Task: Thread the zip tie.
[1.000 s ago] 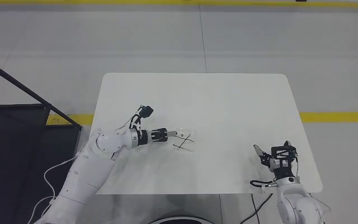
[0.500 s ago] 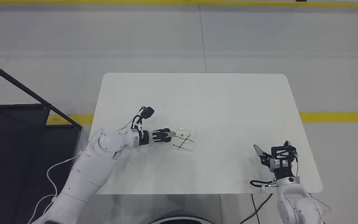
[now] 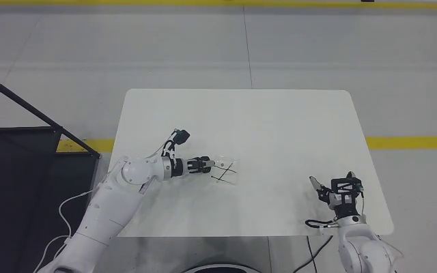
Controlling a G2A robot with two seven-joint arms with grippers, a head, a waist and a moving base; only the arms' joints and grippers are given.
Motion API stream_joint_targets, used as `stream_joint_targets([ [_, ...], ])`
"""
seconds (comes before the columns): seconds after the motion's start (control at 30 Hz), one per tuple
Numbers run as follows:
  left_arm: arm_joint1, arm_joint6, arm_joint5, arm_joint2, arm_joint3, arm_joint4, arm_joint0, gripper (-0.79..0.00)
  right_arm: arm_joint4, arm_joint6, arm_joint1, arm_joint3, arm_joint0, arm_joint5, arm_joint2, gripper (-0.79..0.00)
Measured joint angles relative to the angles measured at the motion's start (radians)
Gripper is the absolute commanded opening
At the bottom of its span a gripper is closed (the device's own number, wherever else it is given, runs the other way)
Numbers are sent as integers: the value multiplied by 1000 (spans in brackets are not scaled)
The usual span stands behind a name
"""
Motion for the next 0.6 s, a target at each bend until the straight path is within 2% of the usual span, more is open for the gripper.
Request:
stream_joint_targets([
  [0.2,-1,-3,0,10,11,-5,-8,-560,0,0,0,0,0,0,0,0],
  [0.33,-2,-2,2,15,17,-4,-13,-600,0,0,0,0,0,0,0,0],
  [0.6,-2,-2,-3,21,27,-13,-19,-631,0,0,0,0,0,0,0,0],
])
